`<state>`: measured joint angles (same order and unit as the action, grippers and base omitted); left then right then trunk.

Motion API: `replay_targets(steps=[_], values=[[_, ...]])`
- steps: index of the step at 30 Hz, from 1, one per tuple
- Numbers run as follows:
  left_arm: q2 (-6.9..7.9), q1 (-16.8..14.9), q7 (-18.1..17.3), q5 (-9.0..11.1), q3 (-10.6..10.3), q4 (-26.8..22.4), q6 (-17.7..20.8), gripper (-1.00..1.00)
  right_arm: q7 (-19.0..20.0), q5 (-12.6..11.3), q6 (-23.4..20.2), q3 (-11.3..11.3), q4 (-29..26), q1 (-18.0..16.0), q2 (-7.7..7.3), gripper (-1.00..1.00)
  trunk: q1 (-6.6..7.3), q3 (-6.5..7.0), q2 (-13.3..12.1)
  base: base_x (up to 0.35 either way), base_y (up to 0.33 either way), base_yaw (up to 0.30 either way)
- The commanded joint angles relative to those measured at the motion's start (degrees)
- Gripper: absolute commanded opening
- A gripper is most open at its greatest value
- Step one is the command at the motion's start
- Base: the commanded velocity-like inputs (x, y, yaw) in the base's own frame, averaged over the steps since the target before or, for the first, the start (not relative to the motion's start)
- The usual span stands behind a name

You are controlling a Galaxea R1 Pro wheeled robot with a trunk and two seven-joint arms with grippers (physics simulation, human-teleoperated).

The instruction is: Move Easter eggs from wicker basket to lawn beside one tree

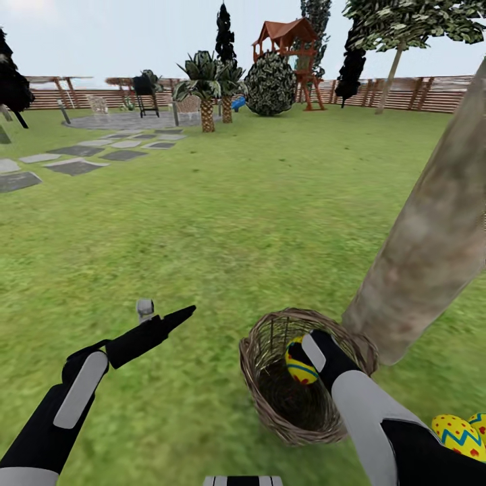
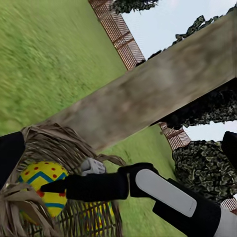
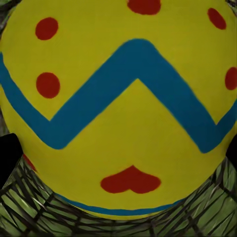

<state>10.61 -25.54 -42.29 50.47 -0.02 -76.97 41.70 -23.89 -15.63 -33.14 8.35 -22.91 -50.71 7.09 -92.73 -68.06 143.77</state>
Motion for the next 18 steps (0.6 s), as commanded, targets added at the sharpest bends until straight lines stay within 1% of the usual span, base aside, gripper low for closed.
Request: replay_targets(steps=[1, 8, 11, 13, 15, 18], values=[[0.02, 0.0, 0.1, 0.2, 0.0, 0.0, 0.3, 1.00, -0.5, -0.7, -0.1, 0.1, -0.2, 0.0, 0.03, -1.00, 0.03, 0.18, 0.0, 0.000, 0.000, 0.000], [0.08, 0.0, 0.0, 0.2, 0.1, 0.1, 0.3, 1.00, -0.4, -0.8, -0.3, 0.1, -0.2, 0.0, 0.03, -1.00, 0.21, 1.73, -0.1, 0.000, 0.000, 0.000], [0.28, 0.0, -0.5, 0.7, 0.5, 0.1, 0.3, 1.00, -0.4, -0.8, -0.2, 0.1, -0.2, 0.0, 0.03, -1.00, 0.21, 1.73, -0.1, 0.000, 0.000, 0.000], [0.32, 0.0, -1.2, 0.8, 1.2, 0.1, 0.2, 1.00, -0.4, -0.8, -0.2, 0.1, -0.2, 0.0, 0.03, -1.00, 0.21, 1.73, -0.1, 0.000, 0.000, 0.000], [0.24, 0.0, -1.7, 0.9, 1.5, 0.2, 0.3, 1.00, -0.4, -0.8, -0.2, 0.1, -0.1, 0.0, 0.03, -1.00, 0.21, 1.73, -0.1, -0.159, 0.000, 0.000], [0.21, 0.0, -1.7, 0.8, 1.7, 0.2, 0.4, 1.00, -0.4, -0.7, -0.2, 0.1, -0.1, 0.0, 0.03, -1.00, 0.21, 1.73, -0.1, -0.311, 0.000, 0.000]])
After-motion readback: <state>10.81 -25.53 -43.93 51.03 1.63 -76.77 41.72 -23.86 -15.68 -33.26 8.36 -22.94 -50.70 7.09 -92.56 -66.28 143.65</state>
